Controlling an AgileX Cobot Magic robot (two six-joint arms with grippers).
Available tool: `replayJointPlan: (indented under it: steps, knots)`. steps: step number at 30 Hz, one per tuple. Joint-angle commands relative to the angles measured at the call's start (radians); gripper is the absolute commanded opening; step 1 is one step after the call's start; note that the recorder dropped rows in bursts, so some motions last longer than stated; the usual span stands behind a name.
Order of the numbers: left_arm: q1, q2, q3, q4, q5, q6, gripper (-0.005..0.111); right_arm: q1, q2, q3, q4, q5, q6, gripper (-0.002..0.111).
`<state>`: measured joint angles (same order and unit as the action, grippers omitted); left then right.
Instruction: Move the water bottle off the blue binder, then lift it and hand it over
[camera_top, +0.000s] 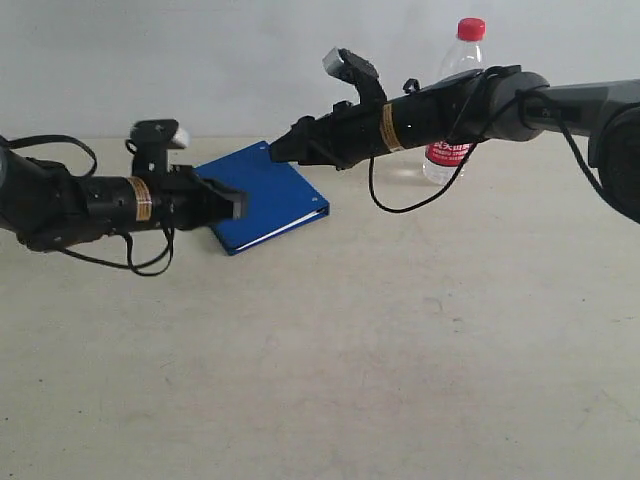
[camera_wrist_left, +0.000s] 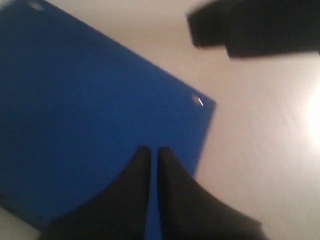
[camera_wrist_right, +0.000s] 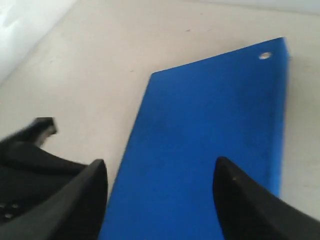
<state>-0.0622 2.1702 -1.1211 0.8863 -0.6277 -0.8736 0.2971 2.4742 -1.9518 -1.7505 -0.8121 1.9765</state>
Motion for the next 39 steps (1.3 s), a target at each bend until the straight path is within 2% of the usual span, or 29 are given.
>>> replayJointPlan:
  steps: [1, 2, 4, 7, 12, 14, 19, 24, 29, 34, 39]
  knots:
    - [0.026, -0.017, -0.030, -0.215, 0.045, 0.105, 0.022, -0.009, 0.016, -0.003, 0.006, 0.212, 0.048, 0.051]
    - [0.029, -0.015, -0.044, -0.217, 0.089, 0.105, 0.027, -0.009, 0.019, -0.003, 0.006, 0.240, 0.048, 0.047]
    - [0.029, -0.015, -0.083, -0.217, 0.178, 0.105, 0.037, -0.009, 0.025, -0.003, 0.006, 0.278, 0.046, 0.029]
    - [0.029, -0.015, -0.140, -0.218, 0.272, 0.105, 0.040, -0.009, 0.029, -0.003, 0.006, 0.303, 0.005, 0.000]
    - [0.022, 0.014, -0.199, -0.211, 0.445, 0.105, 0.032, -0.009, 0.031, -0.003, 0.006, 0.367, 0.003, 0.001]
    - [0.015, 0.036, -0.199, -0.211, 0.468, 0.105, 0.027, -0.009, 0.031, -0.003, 0.006, 0.375, -0.009, 0.001]
    - [-0.025, 0.086, -0.199, -0.147, 0.471, 0.105, 0.006, -0.009, 0.042, -0.003, 0.006, 0.363, -0.056, 0.001]
    - [-0.053, 0.123, -0.235, -0.138, 0.513, 0.105, 0.004, -0.009, 0.102, -0.003, 0.006, 0.367, 0.020, 0.001]
    - [-0.075, 0.141, -0.252, -0.073, 0.510, 0.107, 0.004, -0.009, 0.137, -0.005, 0.006, 0.347, -0.007, 0.001]
    - [-0.090, 0.141, -0.252, -0.008, 0.434, 0.100, 0.004, -0.009, 0.141, -0.005, 0.006, 0.040, -0.077, 0.001]
    - [-0.089, 0.134, -0.252, -0.008, 0.493, 0.078, 0.004, -0.009, 0.141, -0.005, 0.006, -0.257, -0.129, 0.001]
